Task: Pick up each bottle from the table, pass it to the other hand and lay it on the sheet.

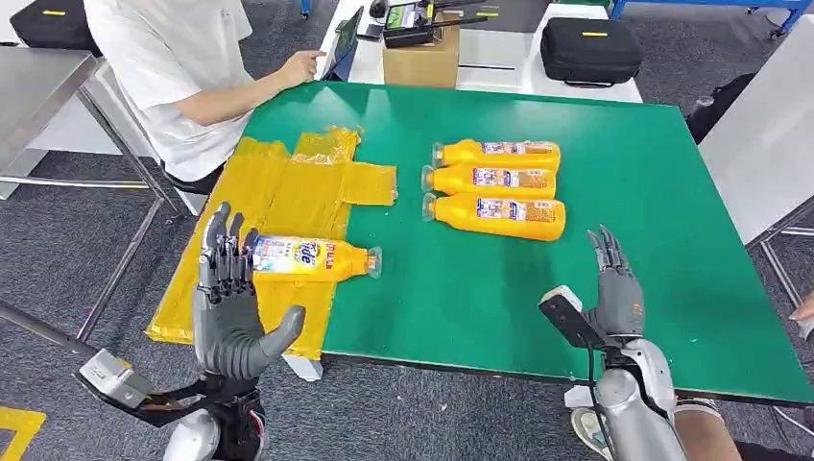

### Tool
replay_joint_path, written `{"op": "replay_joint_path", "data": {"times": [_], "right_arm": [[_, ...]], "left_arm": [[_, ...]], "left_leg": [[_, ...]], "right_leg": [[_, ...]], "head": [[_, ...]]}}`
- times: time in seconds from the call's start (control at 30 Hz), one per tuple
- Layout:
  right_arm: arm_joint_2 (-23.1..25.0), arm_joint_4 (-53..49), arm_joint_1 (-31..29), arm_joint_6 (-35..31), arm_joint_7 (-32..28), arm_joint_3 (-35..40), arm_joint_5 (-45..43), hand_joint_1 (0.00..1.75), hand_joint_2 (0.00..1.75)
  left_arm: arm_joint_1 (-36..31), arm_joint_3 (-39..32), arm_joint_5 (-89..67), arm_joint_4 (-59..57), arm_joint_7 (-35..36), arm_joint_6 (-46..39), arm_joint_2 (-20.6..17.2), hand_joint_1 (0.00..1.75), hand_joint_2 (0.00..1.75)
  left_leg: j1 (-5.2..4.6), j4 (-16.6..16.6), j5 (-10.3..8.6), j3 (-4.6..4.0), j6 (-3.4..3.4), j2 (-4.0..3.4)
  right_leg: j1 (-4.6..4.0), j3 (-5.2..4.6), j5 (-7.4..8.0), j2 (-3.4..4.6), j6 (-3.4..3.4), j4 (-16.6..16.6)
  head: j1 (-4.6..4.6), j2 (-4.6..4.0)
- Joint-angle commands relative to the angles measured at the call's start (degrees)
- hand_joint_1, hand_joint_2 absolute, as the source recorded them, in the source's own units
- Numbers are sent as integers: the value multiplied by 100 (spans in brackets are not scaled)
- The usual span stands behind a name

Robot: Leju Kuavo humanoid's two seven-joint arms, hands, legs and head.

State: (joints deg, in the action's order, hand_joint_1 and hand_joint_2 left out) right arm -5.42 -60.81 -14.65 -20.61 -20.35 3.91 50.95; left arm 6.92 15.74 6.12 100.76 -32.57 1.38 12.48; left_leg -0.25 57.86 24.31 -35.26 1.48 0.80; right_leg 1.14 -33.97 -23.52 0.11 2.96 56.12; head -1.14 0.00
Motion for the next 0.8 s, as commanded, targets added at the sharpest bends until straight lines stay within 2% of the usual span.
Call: {"op": "replay_joint_path", "data": {"times": [0.03, 0.07, 0.13, 0.17, 0.2, 0.27, 0.47, 0.5, 0.6, 0.63, 0.8], "right_arm": [[-114, 128, -17, -34, 103, 278, 209, 0, 175], [-126, 81, 24, -262, 107, 268, 322, 0, 175], [15, -97, 69, -102, 120, 27, -84, 0, 175], [-90, -71, 49, -84, 272, 173, 223, 0, 175], [-146, -86, 39, -188, 284, 209, 375, 0, 175], [-60, -6, -25, -100, 270, 68, 145, 0, 175], [97, -58, 72, 27, 116, 228, 64, 0, 175], [13, -58, 84, 116, 191, 386, 261, 0, 175], [0, 12, 72, -53, 201, 375, 312, 0, 175], [87, 28, 65, -66, 175, 247, 75, 0, 175], [63, 154, 26, 41, 184, 309, 120, 0, 175]], "left_arm": [[-180, 39, -198, -643, 490, -441, -114, 0, 175], [-224, 48, -383, -699, 611, -614, -121, 0, 175], [-274, 0, -782, -795, 764, -1085, -77, 0, 175], [-282, -32, -828, -825, 824, -1165, -65, 0, 175], [-320, 2, -810, -896, 954, -1080, -106, 0, 175], [-271, 38, -759, -925, 999, -914, -144, 0, 175], [-217, 109, -1088, -830, 865, -1072, -121, 0, 175], [-230, 118, -1129, -847, 931, -1067, -138, 0, 175], [-259, 121, -1180, -881, 935, -1075, -147, 0, 175], [-252, 115, -1224, -870, 922, -1109, -144, 0, 175], [-257, 98, -1236, -884, 923, -1136, -136, 0, 175]], "left_leg": [[4, -8, 12, 28, -8, -11], [1, -7, 7, 15, -5, -4], [2, -6, 8, 14, -6, 0], [-1, -6, 6, 8, -4, 1], [0, -4, 11, 16, -7, -3], [-1, -2, 12, 14, -6, -4], [0, -5, 13, 13, -5, -10], [-2, -4, 10, 5, -2, -7], [1, -6, 16, 21, -7, -12], [-3, -6, 12, 13, -4, -9], [-4, -4, 8, 3, -1, -7]], "right_leg": [[-5, 29, -9, 4, -11, -12], [-2, 17, -5, -1, -7, -9], [-3, 19, -7, -6, -8, -10], [1, 10, -6, -6, -7, -7], [-2, 18, -9, -4, -12, -8], [-1, 16, -9, -2, -11, -6], [-2, 13, -7, 3, -11, -8], [0, 6, -5, 2, -7, -7], [-3, 20, -11, 5, -12, -9], [1, 12, -9, 3, -9, -6], [2, 3, -4, 3, -5, -6]], "head": [[2, 0], [0, 0], [2, 0], [0, 0], [2, 0], [2, 0], [0, 0], [2, 0], [0, 0], [2, 0], [2, 0]]}}
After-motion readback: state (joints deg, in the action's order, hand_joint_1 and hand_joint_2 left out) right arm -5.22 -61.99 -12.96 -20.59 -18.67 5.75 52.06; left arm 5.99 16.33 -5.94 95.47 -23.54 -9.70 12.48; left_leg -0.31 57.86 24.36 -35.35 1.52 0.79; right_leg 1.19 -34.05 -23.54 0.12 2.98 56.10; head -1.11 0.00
